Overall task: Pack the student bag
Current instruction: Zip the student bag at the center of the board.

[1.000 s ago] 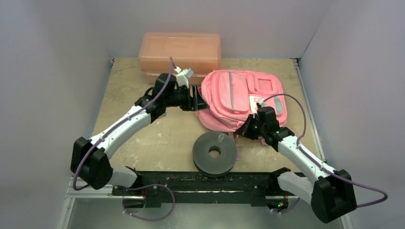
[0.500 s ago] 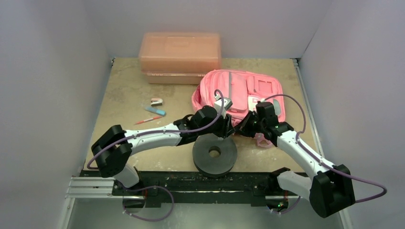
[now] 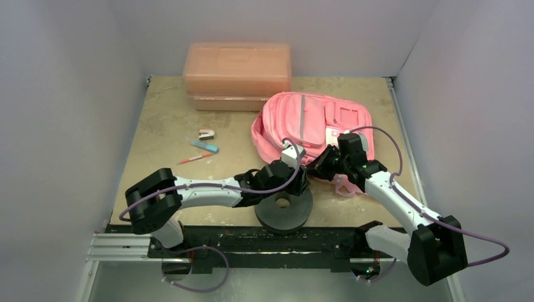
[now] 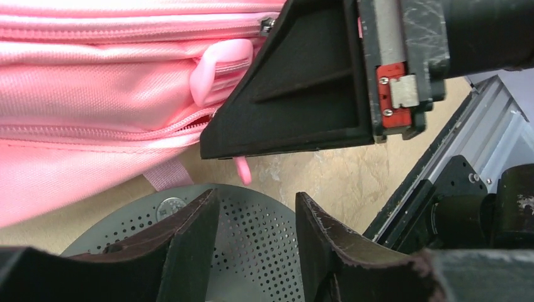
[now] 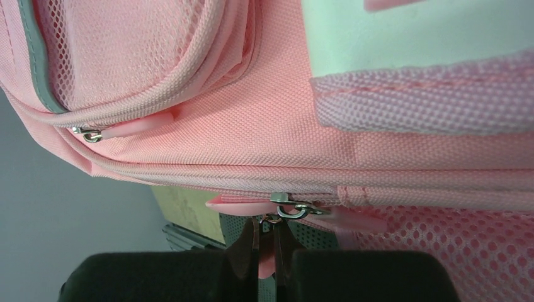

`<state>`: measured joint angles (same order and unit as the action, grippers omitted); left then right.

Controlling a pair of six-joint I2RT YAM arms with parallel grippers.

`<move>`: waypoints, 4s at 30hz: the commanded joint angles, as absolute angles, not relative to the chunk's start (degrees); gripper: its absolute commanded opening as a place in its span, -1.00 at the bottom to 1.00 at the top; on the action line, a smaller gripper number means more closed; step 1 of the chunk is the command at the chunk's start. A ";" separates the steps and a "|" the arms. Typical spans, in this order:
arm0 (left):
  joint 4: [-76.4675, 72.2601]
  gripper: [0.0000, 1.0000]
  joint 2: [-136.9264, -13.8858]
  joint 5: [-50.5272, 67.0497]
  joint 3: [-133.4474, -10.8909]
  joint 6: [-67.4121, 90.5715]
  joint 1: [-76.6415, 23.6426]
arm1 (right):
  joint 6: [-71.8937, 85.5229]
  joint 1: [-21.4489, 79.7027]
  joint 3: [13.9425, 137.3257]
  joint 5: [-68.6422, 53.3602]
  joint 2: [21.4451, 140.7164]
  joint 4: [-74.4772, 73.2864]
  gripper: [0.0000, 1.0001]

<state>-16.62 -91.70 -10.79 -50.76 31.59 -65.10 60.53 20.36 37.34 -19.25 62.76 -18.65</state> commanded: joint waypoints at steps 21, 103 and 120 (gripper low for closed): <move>-8.60 -0.76 -97.83 -23.91 -61.48 37.14 -65.06 | 52.67 20.76 40.53 -24.77 58.54 -13.93 -0.37; 14.95 -1.00 -85.94 27.76 -76.63 45.47 -31.09 | -9.21 39.02 41.77 16.88 46.53 -6.39 -1.00; 20.24 -1.00 -66.38 31.61 -74.93 45.59 -30.25 | -30.73 39.00 50.14 -4.96 50.55 3.72 -1.00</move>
